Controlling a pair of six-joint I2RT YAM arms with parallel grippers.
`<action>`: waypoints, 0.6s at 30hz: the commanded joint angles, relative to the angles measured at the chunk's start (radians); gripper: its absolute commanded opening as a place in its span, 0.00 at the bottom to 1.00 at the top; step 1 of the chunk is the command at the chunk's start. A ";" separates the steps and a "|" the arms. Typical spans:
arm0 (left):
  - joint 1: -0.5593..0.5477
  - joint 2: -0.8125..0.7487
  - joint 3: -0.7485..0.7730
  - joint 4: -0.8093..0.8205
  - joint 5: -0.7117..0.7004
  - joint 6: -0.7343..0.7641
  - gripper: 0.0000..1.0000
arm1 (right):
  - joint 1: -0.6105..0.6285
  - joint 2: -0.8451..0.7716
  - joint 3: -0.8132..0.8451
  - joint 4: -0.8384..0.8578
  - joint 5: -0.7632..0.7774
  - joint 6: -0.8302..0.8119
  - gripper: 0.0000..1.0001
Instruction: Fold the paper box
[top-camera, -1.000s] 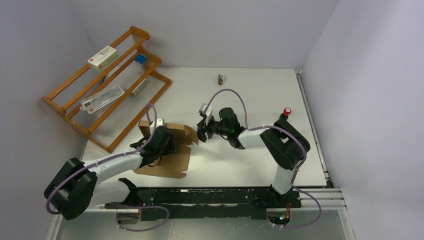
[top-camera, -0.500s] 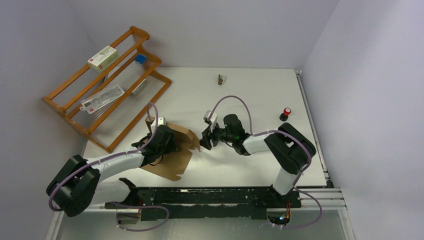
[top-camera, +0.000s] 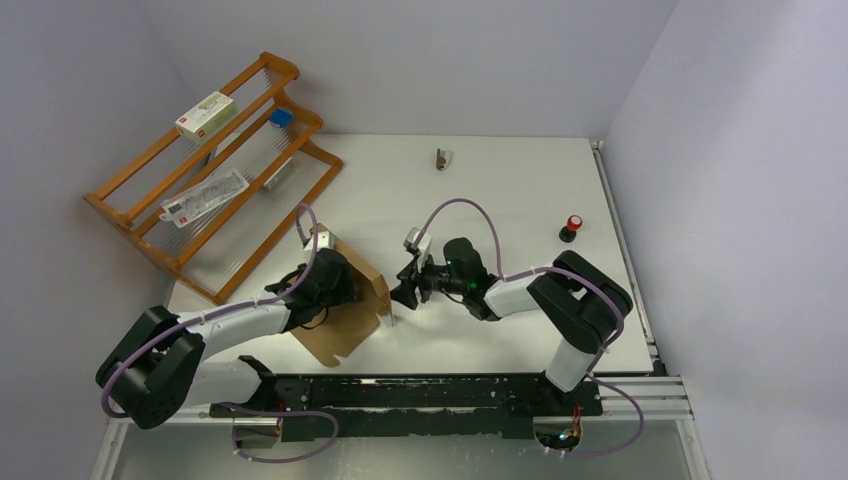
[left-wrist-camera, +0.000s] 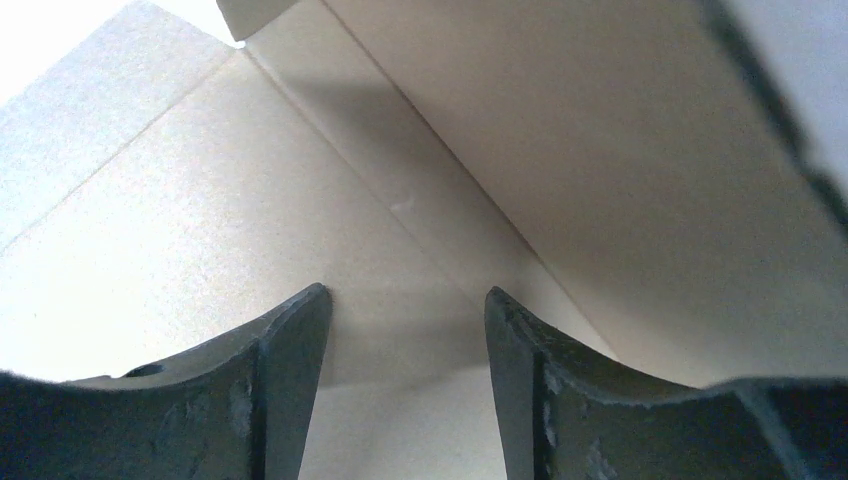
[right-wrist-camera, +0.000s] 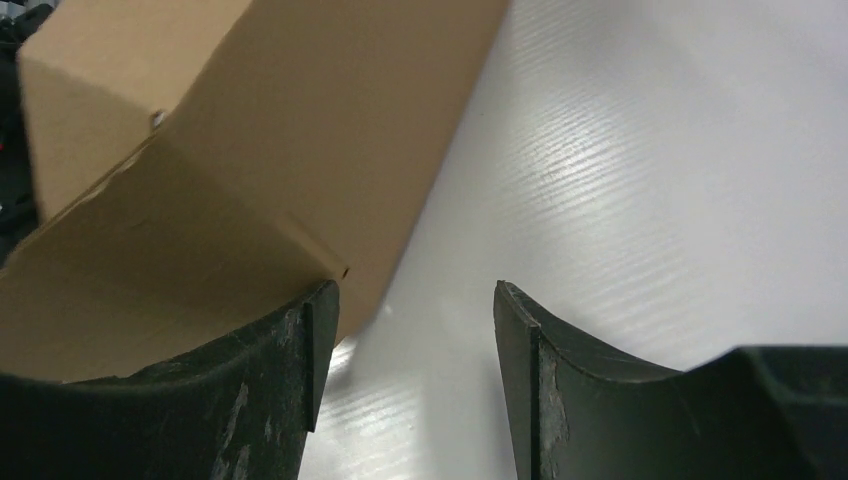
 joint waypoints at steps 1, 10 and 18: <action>0.007 0.011 -0.009 -0.002 0.093 -0.015 0.63 | 0.041 0.032 0.015 0.089 0.046 0.042 0.62; 0.007 0.007 -0.014 -0.011 0.097 -0.019 0.62 | 0.060 -0.061 -0.103 0.104 0.253 0.098 0.62; 0.007 0.003 -0.019 -0.010 0.097 -0.018 0.62 | 0.106 -0.217 -0.212 0.048 0.282 0.134 0.62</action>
